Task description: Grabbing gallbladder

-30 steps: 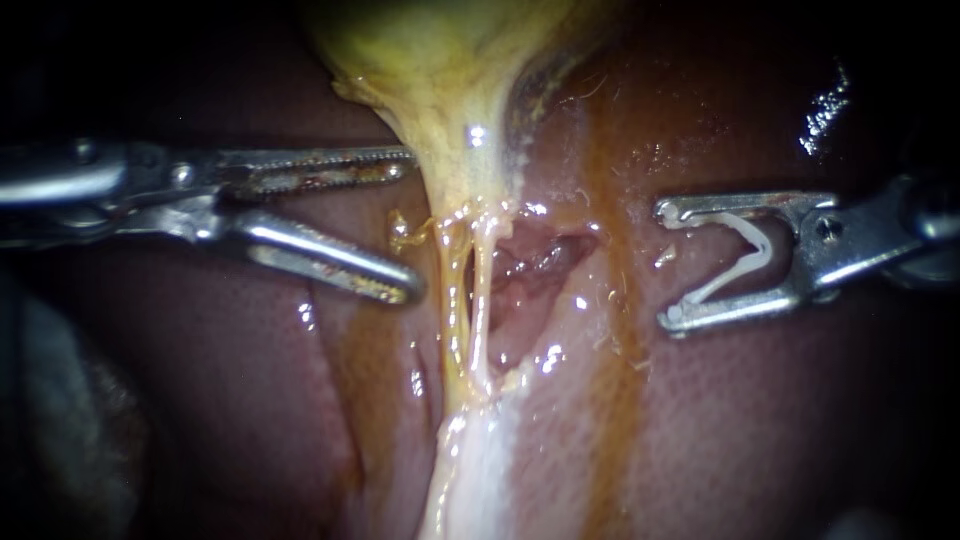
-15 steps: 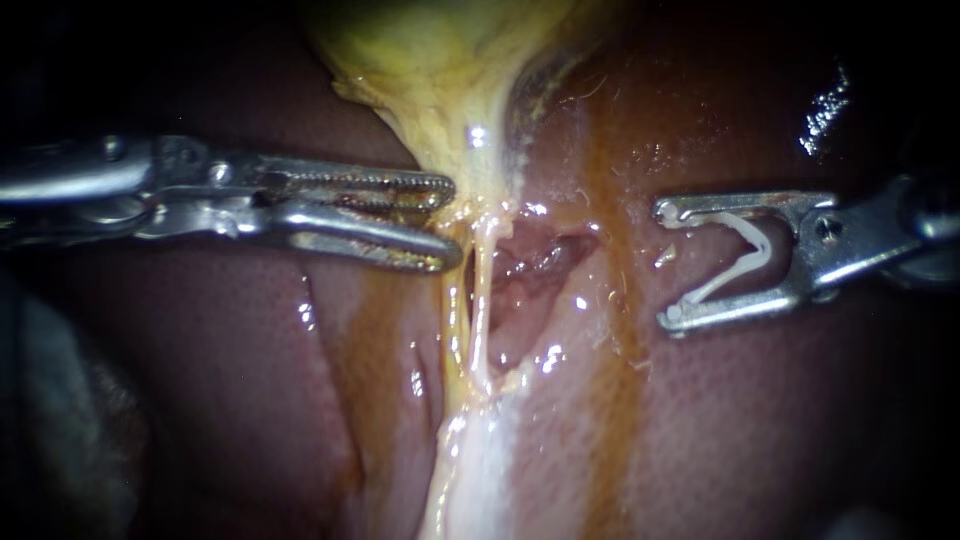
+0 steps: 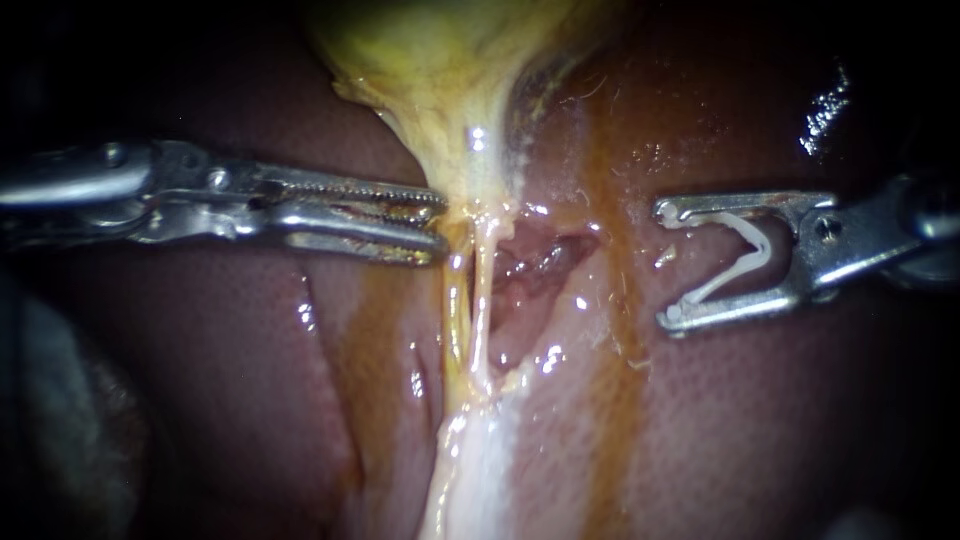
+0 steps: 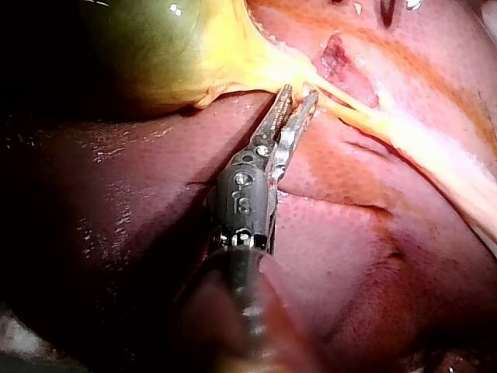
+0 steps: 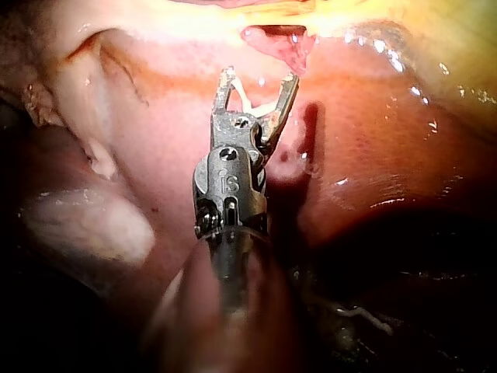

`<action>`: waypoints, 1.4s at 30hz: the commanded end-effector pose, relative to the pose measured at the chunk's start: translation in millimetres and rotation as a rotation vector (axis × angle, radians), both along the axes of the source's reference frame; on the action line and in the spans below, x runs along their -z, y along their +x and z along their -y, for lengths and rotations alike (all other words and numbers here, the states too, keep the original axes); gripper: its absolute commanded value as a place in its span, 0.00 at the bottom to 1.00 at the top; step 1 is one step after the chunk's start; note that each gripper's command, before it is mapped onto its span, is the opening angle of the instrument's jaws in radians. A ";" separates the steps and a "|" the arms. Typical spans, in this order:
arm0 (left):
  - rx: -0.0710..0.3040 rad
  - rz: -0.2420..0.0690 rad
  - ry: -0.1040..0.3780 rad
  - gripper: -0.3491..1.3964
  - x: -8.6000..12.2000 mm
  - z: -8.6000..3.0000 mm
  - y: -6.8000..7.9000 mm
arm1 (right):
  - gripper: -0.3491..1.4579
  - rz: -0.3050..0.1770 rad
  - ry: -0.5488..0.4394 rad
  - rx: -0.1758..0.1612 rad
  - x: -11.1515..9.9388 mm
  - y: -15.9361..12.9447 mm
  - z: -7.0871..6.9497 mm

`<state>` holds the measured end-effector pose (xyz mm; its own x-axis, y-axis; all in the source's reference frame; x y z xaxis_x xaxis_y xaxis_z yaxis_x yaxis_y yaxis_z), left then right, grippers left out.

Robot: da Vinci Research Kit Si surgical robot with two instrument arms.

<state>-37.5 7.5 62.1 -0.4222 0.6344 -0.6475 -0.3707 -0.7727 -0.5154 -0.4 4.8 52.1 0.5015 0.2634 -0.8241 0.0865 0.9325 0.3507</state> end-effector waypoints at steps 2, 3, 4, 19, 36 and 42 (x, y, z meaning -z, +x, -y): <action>-0.001 -0.003 0.000 0.25 -0.2 0.0 0.1 | 0.47 0.000 0.000 0.000 0.0 0.0 0.0; -0.001 -0.003 0.000 0.24 -0.2 0.0 0.2 | 0.47 0.000 0.000 0.000 0.0 0.0 0.0; -0.003 -0.006 0.000 0.22 -0.3 0.0 0.2 | 0.47 0.000 0.000 0.000 0.0 0.0 0.0; -0.018 -0.010 0.044 0.00 0.0 0.1 0.7 | 0.47 0.000 0.000 0.000 0.0 0.0 0.0; -0.008 0.023 0.124 0.00 7.8 -3.1 3.6 | 0.47 0.000 0.000 0.000 0.0 -0.1 0.0; 0.008 0.023 0.122 0.00 9.3 -4.0 5.4 | 0.47 0.000 0.000 0.000 0.0 -0.1 0.0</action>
<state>-31.8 11.4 52.9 -0.4024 0.7132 -0.5740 -0.3657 -0.7000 -0.6134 -0.5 4.8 52.1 0.5014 0.2632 -0.8242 0.0869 0.9325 0.3506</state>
